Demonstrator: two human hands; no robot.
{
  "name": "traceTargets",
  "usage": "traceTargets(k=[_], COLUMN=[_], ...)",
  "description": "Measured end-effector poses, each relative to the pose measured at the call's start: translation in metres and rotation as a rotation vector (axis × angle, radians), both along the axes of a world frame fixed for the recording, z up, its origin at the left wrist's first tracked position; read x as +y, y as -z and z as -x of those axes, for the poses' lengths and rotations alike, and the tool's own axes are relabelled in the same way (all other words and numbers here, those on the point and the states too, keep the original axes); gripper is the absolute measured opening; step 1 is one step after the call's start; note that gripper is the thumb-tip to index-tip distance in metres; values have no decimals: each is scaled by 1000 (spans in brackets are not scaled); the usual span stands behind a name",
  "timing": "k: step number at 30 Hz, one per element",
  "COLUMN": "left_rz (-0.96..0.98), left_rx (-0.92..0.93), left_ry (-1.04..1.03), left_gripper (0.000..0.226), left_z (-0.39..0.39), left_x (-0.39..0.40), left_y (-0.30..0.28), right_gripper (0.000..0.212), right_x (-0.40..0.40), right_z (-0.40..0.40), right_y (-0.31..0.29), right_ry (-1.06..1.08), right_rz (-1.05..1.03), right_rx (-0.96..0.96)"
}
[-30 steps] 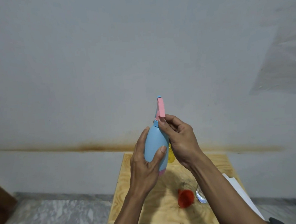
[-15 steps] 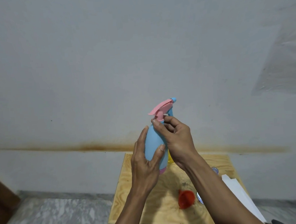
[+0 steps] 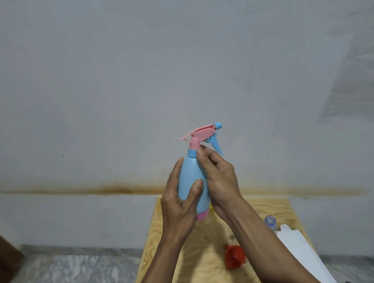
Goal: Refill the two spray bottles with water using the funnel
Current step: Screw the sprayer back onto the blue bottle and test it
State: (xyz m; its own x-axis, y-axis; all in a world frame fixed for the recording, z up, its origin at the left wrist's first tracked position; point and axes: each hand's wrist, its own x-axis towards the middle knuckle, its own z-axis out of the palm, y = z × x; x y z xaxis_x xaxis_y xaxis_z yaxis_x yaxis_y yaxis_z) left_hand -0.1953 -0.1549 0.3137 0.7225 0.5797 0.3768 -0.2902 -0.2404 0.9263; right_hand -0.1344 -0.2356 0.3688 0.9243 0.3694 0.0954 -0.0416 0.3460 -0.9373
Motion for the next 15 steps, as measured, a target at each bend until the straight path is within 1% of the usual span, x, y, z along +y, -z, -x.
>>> traceTargets(k=[4,7,12,15], left_rz=[3,7,43,29], left_rx=[2,4,12,11], left_ry=[4,9,24,45], left_gripper=[60,60,60,61], left_z=[-1,-3,-6,-9], left_x=[2,3,5,6], left_y=[-3,-4,-8,-9], right_gripper=[23,26,22,27], right_x=[-2,-3,-3,-1], right_z=[-7,-11,-16,-18], right_y=[0,-1,-4,-6], right_ry=[-24,-38,-55,-60], right_rz=[1,28,35,32], right_rx=[15,-23,-35,-41])
